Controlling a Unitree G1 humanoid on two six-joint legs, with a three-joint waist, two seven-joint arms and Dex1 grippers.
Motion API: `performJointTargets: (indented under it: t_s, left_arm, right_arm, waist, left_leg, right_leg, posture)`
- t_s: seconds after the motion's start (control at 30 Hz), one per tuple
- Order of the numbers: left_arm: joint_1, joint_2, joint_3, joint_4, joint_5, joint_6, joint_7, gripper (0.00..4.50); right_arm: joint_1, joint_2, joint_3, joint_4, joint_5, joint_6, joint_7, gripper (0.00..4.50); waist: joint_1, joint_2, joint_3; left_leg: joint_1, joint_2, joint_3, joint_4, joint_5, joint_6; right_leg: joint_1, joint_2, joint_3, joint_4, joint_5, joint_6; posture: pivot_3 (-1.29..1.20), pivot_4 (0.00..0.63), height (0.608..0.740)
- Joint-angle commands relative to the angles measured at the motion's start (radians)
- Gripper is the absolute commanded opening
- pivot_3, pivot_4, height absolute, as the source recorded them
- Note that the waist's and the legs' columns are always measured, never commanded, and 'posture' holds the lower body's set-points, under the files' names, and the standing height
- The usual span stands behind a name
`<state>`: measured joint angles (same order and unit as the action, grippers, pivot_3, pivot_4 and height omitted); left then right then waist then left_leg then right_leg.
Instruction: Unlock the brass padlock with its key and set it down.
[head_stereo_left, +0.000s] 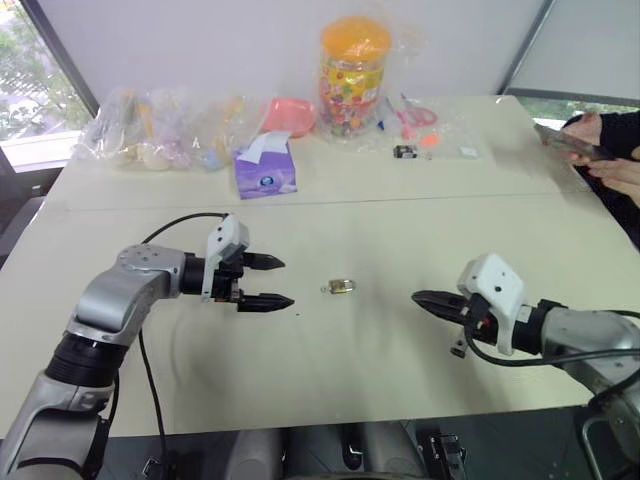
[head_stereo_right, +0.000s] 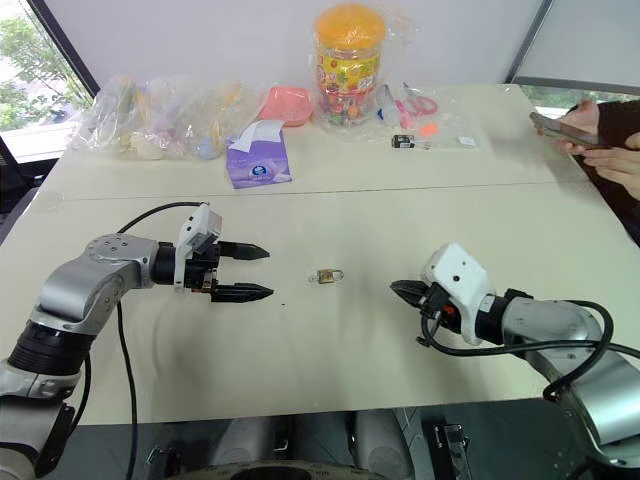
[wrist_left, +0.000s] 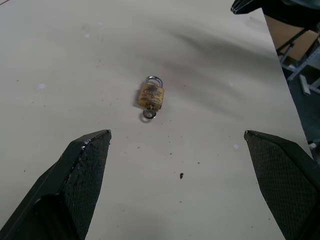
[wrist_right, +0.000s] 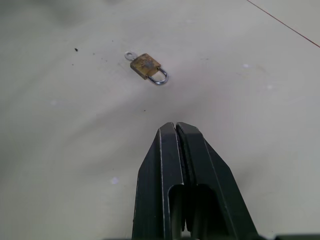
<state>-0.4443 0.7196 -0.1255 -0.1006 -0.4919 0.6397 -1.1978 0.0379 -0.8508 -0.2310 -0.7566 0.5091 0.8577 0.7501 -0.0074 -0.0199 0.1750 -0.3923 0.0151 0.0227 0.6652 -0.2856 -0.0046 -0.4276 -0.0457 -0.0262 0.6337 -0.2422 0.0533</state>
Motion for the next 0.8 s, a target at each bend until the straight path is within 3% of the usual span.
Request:
performJointTargets:
  t_s: [0.03, 0.8]
  left_arm:
    - [-0.001, 0.007, 0.021, -0.034, -0.009, -0.02, -0.008, 4.47]
    - [0.0, 0.015, 0.025, -0.051, -0.015, -0.017, 0.003, 4.47]
  right_arm:
    - [-0.015, -0.021, -0.029, -0.001, 0.023, -0.007, 0.011, 0.0]
    - [-0.061, -0.051, 0.002, 0.034, 0.039, -0.046, 0.016, 0.0]
  waist:
    - [0.0, 0.0, 0.0]
    - [0.0, 0.0, 0.0]
  left_leg:
    - [0.0, 0.0, 0.0, 0.0, 0.0, 0.0]
    - [0.0, 0.0, 0.0, 0.0, 0.0, 0.0]
  right_leg:
    - [0.0, 0.0, 0.0, 0.0, 0.0, 0.0]
    - [0.0, 0.0, 0.001, 0.0, 0.002, 0.002]
  posture:
    - [0.0, 0.15, 0.737]
    - [0.0, 0.15, 0.737]
